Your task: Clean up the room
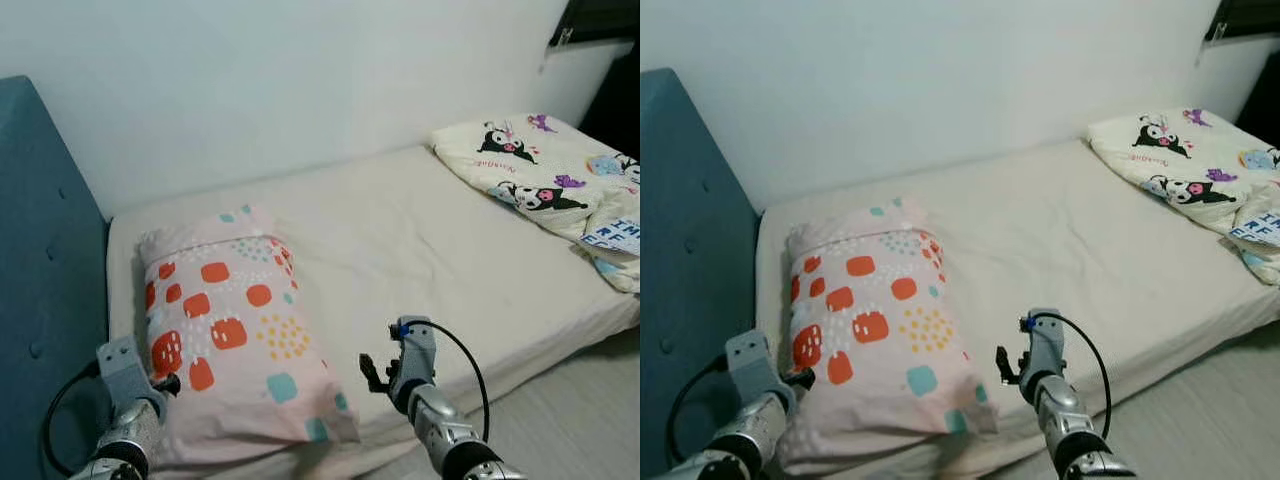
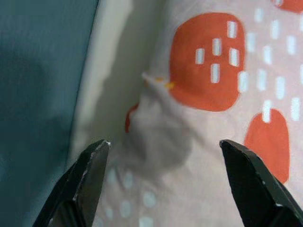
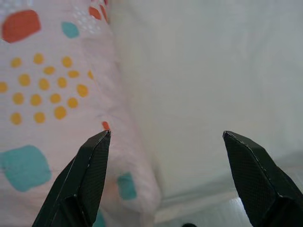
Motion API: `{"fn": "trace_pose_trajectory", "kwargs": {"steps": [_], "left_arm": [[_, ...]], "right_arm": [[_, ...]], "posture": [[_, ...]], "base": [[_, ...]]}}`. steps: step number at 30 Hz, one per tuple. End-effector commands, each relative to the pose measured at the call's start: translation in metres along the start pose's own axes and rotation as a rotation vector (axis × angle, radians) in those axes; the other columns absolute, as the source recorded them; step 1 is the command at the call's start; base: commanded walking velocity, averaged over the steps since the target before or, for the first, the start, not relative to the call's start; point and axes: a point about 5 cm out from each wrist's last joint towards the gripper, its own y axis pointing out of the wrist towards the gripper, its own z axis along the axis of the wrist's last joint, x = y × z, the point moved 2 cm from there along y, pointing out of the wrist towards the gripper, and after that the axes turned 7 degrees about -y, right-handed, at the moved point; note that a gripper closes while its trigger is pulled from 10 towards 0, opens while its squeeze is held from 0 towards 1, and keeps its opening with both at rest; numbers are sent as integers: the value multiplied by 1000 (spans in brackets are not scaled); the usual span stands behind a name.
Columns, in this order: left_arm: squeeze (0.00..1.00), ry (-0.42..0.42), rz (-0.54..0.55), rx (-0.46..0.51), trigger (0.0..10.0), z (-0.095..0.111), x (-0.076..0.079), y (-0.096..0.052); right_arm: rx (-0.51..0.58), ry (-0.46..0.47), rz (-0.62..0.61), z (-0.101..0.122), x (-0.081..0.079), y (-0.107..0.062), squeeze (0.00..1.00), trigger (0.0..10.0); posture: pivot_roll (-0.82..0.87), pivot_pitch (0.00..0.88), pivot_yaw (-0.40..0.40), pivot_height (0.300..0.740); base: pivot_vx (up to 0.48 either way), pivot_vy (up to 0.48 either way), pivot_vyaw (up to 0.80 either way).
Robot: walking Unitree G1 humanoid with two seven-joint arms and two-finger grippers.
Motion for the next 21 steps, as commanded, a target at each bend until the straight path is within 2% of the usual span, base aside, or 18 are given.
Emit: {"fn": "trace_pose_trajectory", "kwargs": {"steps": [1,2,5,9,15,16,18,20,21], "left_arm": [[0,-62,-29,-39,10000,-8,3,-1],[0,-122,-97,-39,10000,-7,11,-1],[0,-157,-153,-31,10000,-8,18,-2],[0,-145,-208,-25,10000,-7,28,-3],[0,-156,-388,28,10000,15,62,-5],[0,-156,-388,28,10000,15,62,-5],[0,-180,-455,43,10000,23,74,-7],[0,-180,-455,43,10000,23,74,-7],[0,-219,-529,51,10000,30,86,-10]], "right_arm": [[19,21,5,2,-1,0,0,10000],[36,27,13,6,-2,1,0,10000],[50,31,24,8,-2,0,0,10000],[78,46,50,11,-4,0,0,10000],[147,84,56,22,-1,0,0,10000],[147,84,56,22,-1,0,0,10000],[155,88,58,24,0,-1,0,10000],[155,88,58,24,0,-1,0,10000],[163,92,61,26,0,-1,0,10000]], "posture": [[-133,106,20,640],[-139,107,16,630],[-144,109,6,615],[-151,113,1,600],[-167,117,5,595],[-167,117,5,595],[-172,117,6,595],[-172,117,6,595],[-176,117,7,595]], "base": [[0,0,0],[0,0,0],[0,0,0],[0,0,0],[0,0,0],[0,0,0],[0,0,0],[0,0,0],[0,0,0]]}}
